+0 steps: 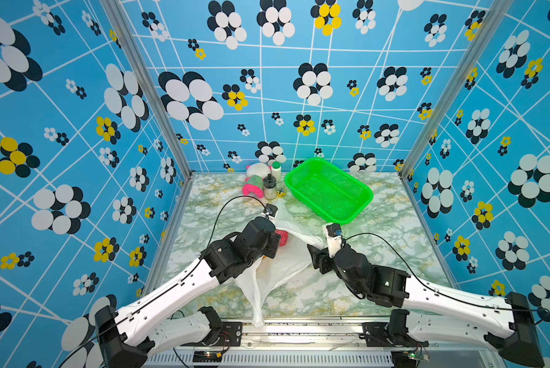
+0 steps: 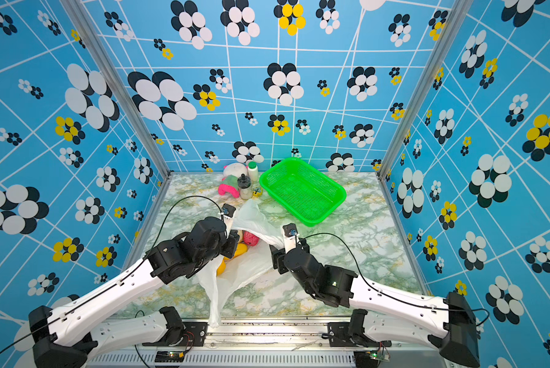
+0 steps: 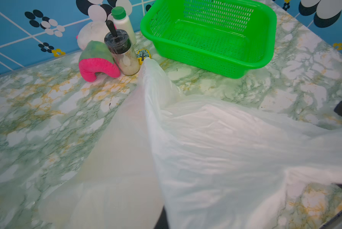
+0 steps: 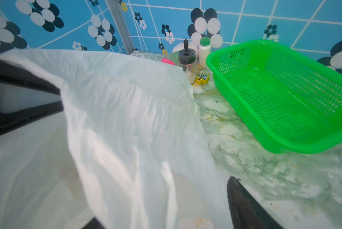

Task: Untie the knot of the plastic bag and take out the fruit
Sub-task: Open the plastic bag at the center of the table, then move the basket to the top-right of the table.

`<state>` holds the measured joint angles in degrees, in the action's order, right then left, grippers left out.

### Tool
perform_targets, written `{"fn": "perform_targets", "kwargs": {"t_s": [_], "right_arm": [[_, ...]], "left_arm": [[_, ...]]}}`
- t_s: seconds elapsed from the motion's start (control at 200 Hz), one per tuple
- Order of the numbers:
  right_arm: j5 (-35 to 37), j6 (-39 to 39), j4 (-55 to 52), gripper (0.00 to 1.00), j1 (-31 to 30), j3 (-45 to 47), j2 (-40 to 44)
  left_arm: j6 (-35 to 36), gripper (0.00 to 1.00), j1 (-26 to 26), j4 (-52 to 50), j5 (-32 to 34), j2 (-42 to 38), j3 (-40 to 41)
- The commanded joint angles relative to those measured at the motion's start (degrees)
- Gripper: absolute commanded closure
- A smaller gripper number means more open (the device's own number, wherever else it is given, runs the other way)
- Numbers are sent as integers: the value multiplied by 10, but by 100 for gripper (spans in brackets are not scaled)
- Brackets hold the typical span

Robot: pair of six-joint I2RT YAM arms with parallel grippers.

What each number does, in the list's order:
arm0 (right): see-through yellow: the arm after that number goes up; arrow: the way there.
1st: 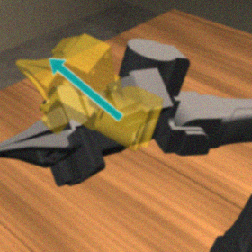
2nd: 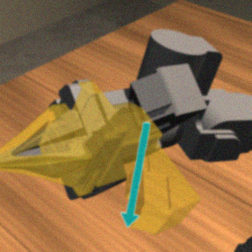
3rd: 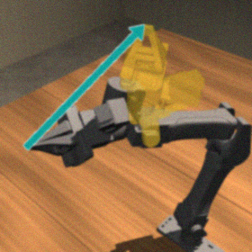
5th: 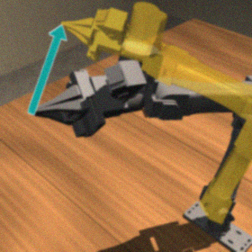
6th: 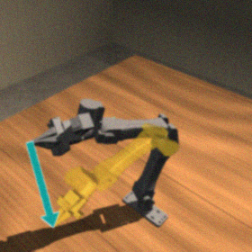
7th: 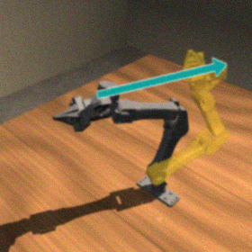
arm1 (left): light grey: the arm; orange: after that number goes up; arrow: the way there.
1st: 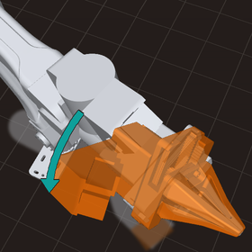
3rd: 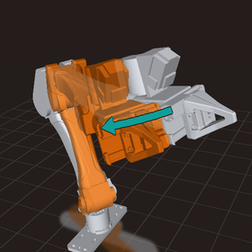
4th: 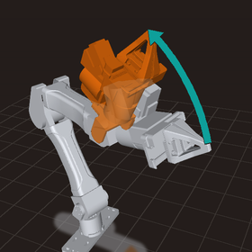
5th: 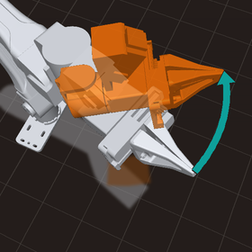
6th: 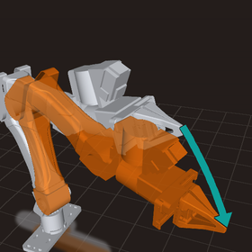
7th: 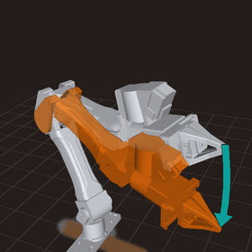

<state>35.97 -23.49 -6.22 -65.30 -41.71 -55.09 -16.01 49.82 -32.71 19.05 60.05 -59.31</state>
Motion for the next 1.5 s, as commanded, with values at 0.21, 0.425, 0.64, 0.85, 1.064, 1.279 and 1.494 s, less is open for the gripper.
{"fn": "perform_targets", "kwargs": {"t_s": [0.21, 0.425, 0.64, 0.85, 1.064, 1.279, 1.494], "right_arm": [[-13, -55, -15, 1, 148, 17, 127], [-116, -94, -44, 1, 268, -8, 104], [-233, -153, -49, 1, 492, -68, -99], [-253, -144, -51, 8, 545, -200, -329], [-257, -122, -91, 15, 548, -328, -483], [-193, -132, -125, 32, 553, -323, -511], [-182, -131, -134, 56, 562, -269, -466]], "left_arm": [[-10, 100, 5, -8, 53, 26, -30], [1, 100, -1, -29, 68, 50, -71], [3, 100, -1, -43, 54, 58, -97], [12, 100, 7, -51, 10, 41, -86], [26, 100, 18, -38, -23, -3, -44], [29, 100, 17, -31, -28, -19, -41], [23, 100, 17, -31, -21, -10, -45]]}}
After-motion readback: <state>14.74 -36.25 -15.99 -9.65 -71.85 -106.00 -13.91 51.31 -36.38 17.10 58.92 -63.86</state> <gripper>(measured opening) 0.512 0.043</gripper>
